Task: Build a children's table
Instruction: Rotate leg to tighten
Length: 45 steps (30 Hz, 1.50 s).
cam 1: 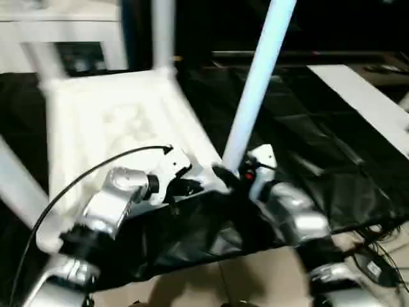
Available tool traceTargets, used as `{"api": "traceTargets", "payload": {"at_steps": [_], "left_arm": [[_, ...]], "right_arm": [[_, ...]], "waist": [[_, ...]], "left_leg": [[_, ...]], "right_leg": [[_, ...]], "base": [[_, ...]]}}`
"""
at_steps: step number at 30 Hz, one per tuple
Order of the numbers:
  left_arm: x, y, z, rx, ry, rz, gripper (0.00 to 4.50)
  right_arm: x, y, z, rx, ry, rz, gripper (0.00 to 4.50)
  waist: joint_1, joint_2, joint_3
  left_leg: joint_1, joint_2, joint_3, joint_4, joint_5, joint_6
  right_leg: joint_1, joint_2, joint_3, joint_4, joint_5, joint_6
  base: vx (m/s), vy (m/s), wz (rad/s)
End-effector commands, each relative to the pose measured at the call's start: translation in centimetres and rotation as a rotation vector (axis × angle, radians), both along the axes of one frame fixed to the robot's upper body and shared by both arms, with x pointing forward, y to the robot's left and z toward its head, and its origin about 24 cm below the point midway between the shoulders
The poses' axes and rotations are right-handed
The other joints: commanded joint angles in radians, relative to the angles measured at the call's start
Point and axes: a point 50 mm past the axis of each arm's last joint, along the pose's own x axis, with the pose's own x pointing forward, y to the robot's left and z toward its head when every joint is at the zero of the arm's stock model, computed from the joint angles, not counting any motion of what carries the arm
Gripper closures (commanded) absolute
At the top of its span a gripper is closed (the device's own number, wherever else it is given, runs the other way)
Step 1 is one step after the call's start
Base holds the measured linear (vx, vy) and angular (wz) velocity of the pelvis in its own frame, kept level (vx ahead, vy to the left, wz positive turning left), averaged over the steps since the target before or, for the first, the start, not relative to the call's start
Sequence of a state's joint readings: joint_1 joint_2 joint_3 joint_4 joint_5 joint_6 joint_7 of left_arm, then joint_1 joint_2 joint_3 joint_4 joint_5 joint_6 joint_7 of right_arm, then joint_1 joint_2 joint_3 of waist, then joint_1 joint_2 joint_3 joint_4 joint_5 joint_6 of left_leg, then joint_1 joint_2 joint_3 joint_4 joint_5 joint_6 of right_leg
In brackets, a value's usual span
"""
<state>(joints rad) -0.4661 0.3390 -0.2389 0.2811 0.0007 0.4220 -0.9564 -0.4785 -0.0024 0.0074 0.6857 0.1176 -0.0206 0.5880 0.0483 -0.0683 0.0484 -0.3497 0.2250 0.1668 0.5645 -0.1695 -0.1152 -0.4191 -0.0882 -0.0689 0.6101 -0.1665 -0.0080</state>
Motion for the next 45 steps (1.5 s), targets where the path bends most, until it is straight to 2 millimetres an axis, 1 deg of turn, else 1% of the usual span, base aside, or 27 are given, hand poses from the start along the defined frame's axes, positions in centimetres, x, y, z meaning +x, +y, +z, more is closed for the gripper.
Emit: {"api": "traceTargets", "payload": {"at_steps": [1, 2, 8, 11, 12, 13, 14, 16, 17, 18, 19, 22, 23, 25, 27, 29, 30, 34, 37, 38, 39, 40, 41, 42, 43, 44, 45], "left_arm": [[-0.4, -1.9, 1.1, -0.058, -0.065, -0.133, 4.50], [-0.4, -1.8, 1.0, -0.045, -0.066, -0.162, 4.50], [-0.3, -0.6, 0.6, 0.053, -0.072, -0.265, 4.50], [-0.1, -0.1, 0.7, 0.086, -0.087, -0.324, 4.50], [0.0, 0.1, 0.7, 0.095, -0.091, -0.338, 4.50], [0.2, 0.3, 0.8, 0.105, -0.093, -0.351, 4.50], [0.4, 0.6, 0.9, 0.119, -0.100, -0.362, 4.50], [0.8, 1.0, 1.0, 0.153, -0.108, -0.378, 4.50], [0.8, 1.0, 1.0, 0.153, -0.108, -0.378, 4.50], [0.9, 1.2, 1.0, 0.161, -0.109, -0.385, 4.50], [0.9, 1.3, 1.0, 0.162, -0.109, -0.386, 4.50], [1.0, 1.7, 1.1, 0.153, -0.101, -0.395, 4.50], [1.0, 1.7, 1.1, 0.153, -0.101, -0.395, 4.50], [0.4, 1.9, 1.2, 0.088, -0.102, -0.410, 4.50], [0.4, 1.9, 1.2, 0.088, -0.102, -0.410, 4.50], [-0.3, 2.1, 1.6, 0.012, -0.090, -0.408, 4.06], [-0.5, 2.2, 2.1, -0.035, -0.102, -0.394, 3.95], [-0.7, 2.6, 3.9, -0.174, -0.194, -0.288, 3.75], [-1.5, 3.5, 4.8, -0.280, -0.221, -0.141, 3.75], [-1.9, 4.0, 4.4, -0.301, -0.224, -0.040, 3.75], [-1.9, 4.0, 4.4, -0.301, -0.224, -0.040, 3.75], [-2.1, 4.4, 4.0, -0.306, -0.231, 0.050, 3.75], [-2.1, 4.4, 4.0, -0.306, -0.231, 0.050, 3.75], [-1.9, 4.9, 3.5, -0.303, -0.298, 0.213, 3.55], [-2.0, 5.0, 3.4, -0.305, -0.305, 0.249, 3.39], [-2.3, 5.7, 2.2, -0.309, -0.345, 0.512, 3.39], [-2.4, 5.6, 2.2, -0.309, -0.348, 0.521, 3.25]], "right_arm": [[-0.8, 0.8, -1.3, -0.091, 0.029, 0.060, 1.72], [-0.8, 0.8, -1.2, -0.090, 0.020, 0.068, 1.37], [-1.3, -1.0, -0.6, -0.100, -0.013, 0.167, 0.94], [-1.9, -3.1, 0.1, -0.113, -0.037, 0.238, 0.84], [-2.1, -3.9, 0.4, -0.101, -0.034, 0.257, 0.84], [-2.4, -4.7, 0.6, -0.094, -0.035, 0.287, 0.84], [-2.9, -6.0, 1.1, -0.096, -0.036, 0.335, 0.84], [-3.7, -7.7, 1.7, -0.114, -0.030, 0.398, 0.84], [-3.7, -7.7, 1.7, -0.114, -0.030, 0.398, 0.84], [-3.9, -8.2, 1.9, -0.117, -0.028, 0.416, 0.84], [-4.1, -8.5, 2.0, -0.121, -0.026, 0.426, 0.84], [-5.2, -10.6, 2.8, -0.149, 0.000, 0.475, 0.84], [-5.2, -10.6, 2.8, -0.149, 0.000, 0.475, 0.84], [-5.2, -13.1, 3.6, -0.179, -0.016, 0.361, 0.84], [-5.2, -13.1, 3.6, -0.179, -0.016, 0.361, 0.84], [-5.0, -13.9, 4.1, -0.177, -0.038, 0.246, 0.78], [-5.0, -14.1, 4.2, -0.173, -0.044, 0.197, 0.78], [-5.4, -14.4, 4.3, -0.173, -0.065, 0.067, 0.78], [-6.0, -14.2, 4.1, -0.176, -0.087, -0.064, 0.78], [-6.3, -13.8, 3.8, -0.192, -0.093, -0.124, 0.78], [-6.3, -13.8, 3.8, -0.192, -0.093, -0.124, 0.78], [-6.5, -13.3, 3.4, -0.192, -0.091, -0.166, 0.78], [-6.5, -13.3, 3.4, -0.192, -0.091, -0.166, 0.78], [-6.7, -12.8, 3.0, -0.202, -0.095, -0.205, 0.78], [-6.8, -12.6, 2.9, -0.194, -0.092, -0.213, 0.78], [-7.1, -11.7, 2.3, -0.136, -0.071, -0.270, 0.61], [-7.2, -11.7, 2.2, -0.135, -0.070, -0.274, 0.45]], "waist": [[0.006, 0.018, -0.060], [0.007, 0.023, -0.060], [0.020, 0.026, -0.061], [0.036, 0.027, -0.060], [0.044, 0.040, -0.059], [0.040, 0.034, -0.058], [0.046, 0.032, -0.059], [0.052, 0.034, -0.057], [0.052, 0.034, -0.057], [0.051, 0.032, -0.056], [0.050, 0.036, -0.056], [0.054, 0.030, -0.056], [0.053, 0.030, -0.056], [0.057, 0.030, -0.059], [0.054, 0.031, -0.059], [0.053, 0.027, -0.060], [0.053, 0.030, -0.060], [0.054, 0.030, -0.061], [0.052, 0.039, -0.055], [0.051, 0.038, -0.056], [0.044, 0.034, -0.051], [0.043, 0.037, -0.050], [0.037, 0.042, -0.052], [0.037, 0.046, -0.050], [0.035, 0.045, -0.048], [0.029, 0.045, -0.047], [0.029, 0.042, -0.045]], "left_leg": [[-0.007, -0.002, 0.006, -0.068, -0.300, 0.000], [-0.005, -0.002, 0.007, -0.068, -0.299, 0.004], [0.003, -0.002, 0.014, -0.063, -0.274, 0.020], [0.009, 0.001, 0.015, -0.064, -0.284, 0.025], [0.013, 0.002, 0.016, -0.064, -0.292, 0.021], [0.007, 0.001, 0.015, -0.065, -0.308, 0.020], [0.010, -0.001, 0.017, -0.062, -0.317, 0.029], [0.006, -0.001, 0.016, -0.062, -0.314, 0.038], [0.006, -0.001, 0.016, -0.062, -0.314, 0.038], [-0.002, -0.002, 0.013, -0.063, -0.303, 0.036], [0.002, -0.002, 0.014, -0.061, -0.309, 0.032], [0.000, -0.002, 0.014, -0.059, -0.297, 0.042], [-0.002, -0.001, 0.012, -0.060, -0.289, 0.043], [-0.002, 0.000, 0.013, -0.057, -0.265, 0.039], [-0.002, -0.001, 0.013, -0.057, -0.265, 0.038], [-0.005, 0.000, 0.012, -0.058, -0.249, 0.034], [-0.002, 0.000, 0.015, -0.056, -0.247, 0.038], [-0.006, 0.002, 0.016, -0.054, -0.224, 0.038], [-0.003, -0.001, 0.016, -0.058, -0.269, 0.032], [-0.005, 0.002, 0.015, -0.058, -0.266, 0.025], [-0.011, -0.001, 0.015, -0.062, -0.272, 0.024], [-0.004, -0.004, 0.017, -0.061, -0.300, 0.026], [-0.004, -0.004, 0.015, -0.061, -0.310, 0.017], [-0.002, -0.005, 0.015, -0.061, -0.323, 0.016], [-0.002, -0.004, 0.015, -0.060, -0.340, 0.016], [-0.004, -0.002, 0.012, -0.060, -0.372, 0.012], [-0.002, -0.010, 0.011, -0.059, -0.382, 0.018]], "right_leg": [[0.051, -0.034, 0.035, -0.084, -0.338, -0.142], [0.050, -0.033, 0.036, -0.082, -0.307, -0.153], [0.052, -0.029, 0.040, -0.070, -0.186, -0.194], [0.054, -0.030, 0.040, -0.073, -0.194, -0.185], [0.050, -0.032, 0.042, -0.071, -0.187, -0.192], [0.055, -0.031, 0.041, -0.073, -0.203, -0.193], [0.056, -0.030, 0.040, -0.079, -0.219, -0.183], [0.060, -0.032, 0.041, -0.081, -0.238, -0.179], [0.060, -0.032, 0.041, -0.081, -0.238, -0.179], [0.064, -0.036, 0.040, -0.079, -0.257, -0.173], [0.059, -0.039, 0.039, -0.086, -0.320, -0.157], [0.062, -0.036, 0.039, -0.087, -0.315, -0.155], [0.063, -0.037, 0.038, -0.086, -0.313, -0.157], [0.062, -0.038, 0.038, -0.082, -0.290, -0.168], [0.060, -0.036, 0.035, -0.080, -0.284, -0.175], [0.063, -0.039, 0.036, -0.074, -0.266, -0.180], [0.059, -0.036, 0.036, -0.076, -0.261, -0.183], [0.063, -0.035, 0.038, -0.062, -0.161, -0.219], [0.060, -0.032, 0.035, -0.074, -0.258, -0.182], [0.061, -0.034, 0.037, -0.072, -0.258, -0.176], [0.060, -0.030, 0.033, -0.077, -0.290, -0.157], [0.054, -0.027, 0.031, -0.086, -0.348, -0.141], [0.054, -0.029, 0.033, -0.090, -0.369, -0.127], [0.052, -0.027, 0.032, -0.092, -0.389, -0.119], [0.049, -0.026, 0.032, -0.097, -0.406, -0.108], [0.049, -0.028, 0.029, -0.105, -0.462, -0.083], [0.045, -0.027, 0.022, -0.117, -0.529, -0.051]], "base": [[0.000, 0.000, 0.00], [0.000, 0.000, 0.00], [0.000, 0.000, 0.00], [0.000, 0.000, 0.00], [0.000, 0.000, 0.00], [0.000, 0.000, 0.00], [0.000, 0.000, 0.00], [0.000, 0.000, 0.00], [0.000, 0.000, 0.00], [0.000, 0.000, 0.00], [0.000, 0.000, 0.00], [0.000, 0.000, 0.00], [0.000, 0.000, 0.00], [0.000, 0.000, 0.00], [0.000, 0.000, 0.00], [0.000, 0.000, 0.00], [0.000, 0.000, 0.00], [0.000, 0.000, 0.00], [0.000, 0.000, 0.00], [0.000, 0.000, 0.00], [0.000, 0.000, 0.00], [0.000, 0.000, 0.00], [0.000, 0.000, 0.00], [0.000, 0.000, 0.00], [0.000, 0.000, 0.00], [0.000, 0.000, 0.00], [0.000, 0.000, 0.00]]}}
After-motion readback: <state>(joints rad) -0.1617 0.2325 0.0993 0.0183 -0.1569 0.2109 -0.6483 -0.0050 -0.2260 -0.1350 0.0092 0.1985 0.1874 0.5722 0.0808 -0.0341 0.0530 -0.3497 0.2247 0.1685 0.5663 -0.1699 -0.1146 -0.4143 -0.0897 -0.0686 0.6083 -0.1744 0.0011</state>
